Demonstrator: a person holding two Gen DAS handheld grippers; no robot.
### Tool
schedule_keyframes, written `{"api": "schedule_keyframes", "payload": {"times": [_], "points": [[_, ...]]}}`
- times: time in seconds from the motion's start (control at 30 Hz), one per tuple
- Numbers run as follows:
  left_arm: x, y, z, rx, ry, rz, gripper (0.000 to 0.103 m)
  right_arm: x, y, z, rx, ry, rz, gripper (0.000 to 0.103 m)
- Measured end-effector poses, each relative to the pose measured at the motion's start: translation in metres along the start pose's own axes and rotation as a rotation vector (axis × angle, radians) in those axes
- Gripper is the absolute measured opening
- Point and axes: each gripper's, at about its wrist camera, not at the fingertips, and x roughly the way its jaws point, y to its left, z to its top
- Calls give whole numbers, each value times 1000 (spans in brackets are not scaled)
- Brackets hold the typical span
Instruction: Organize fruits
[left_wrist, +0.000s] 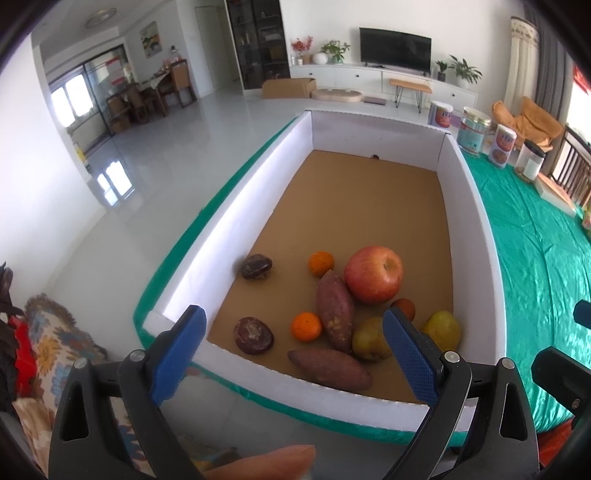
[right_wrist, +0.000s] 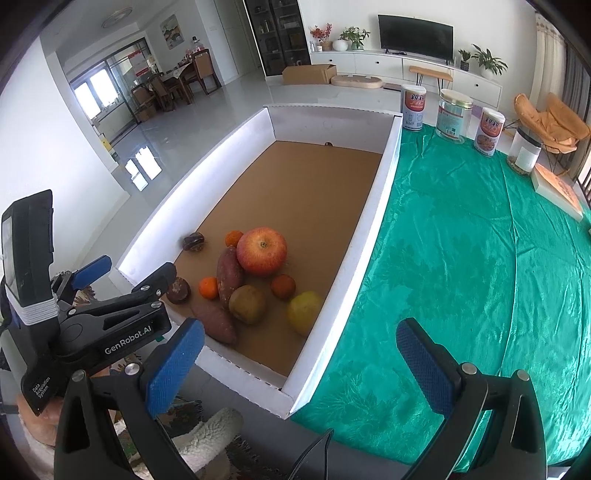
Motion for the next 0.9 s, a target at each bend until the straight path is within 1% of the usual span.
{"api": "schedule_keyframes", "payload": {"times": [0.1, 0.2, 0.33, 0.4, 0.53, 0.67, 0.8, 0.9], "points": [[-1, -1, -1, -8, 10, -32, 98, -1, -4, 0, 23, 0, 10, 103], [-1, -1, -3, -5, 15, -41, 98, -5, -5, 0, 36, -10, 9, 103], [0, 2, -5, -7, 14, -55, 98, -10, -3, -3, 20, -34, -47, 103], [-3, 5, -6, -9, 5, -61, 98, -10, -3, -4, 23, -36, -57, 103], [-7, 14, -7, -30, -19, -62, 98, -11, -1, -6, 23, -31, -26, 103], [-6, 20, -9, -54, -4, -82, 98, -8, 3, -7, 17, -21, -13, 103], [-9, 20, -8, -43, -15, -54, 98, -5, 10, -9, -21, -23, -53, 103], [-10, 18, -5, -27, -14, -52, 98, -1, 9, -8, -31, -17, -126, 103]]}}
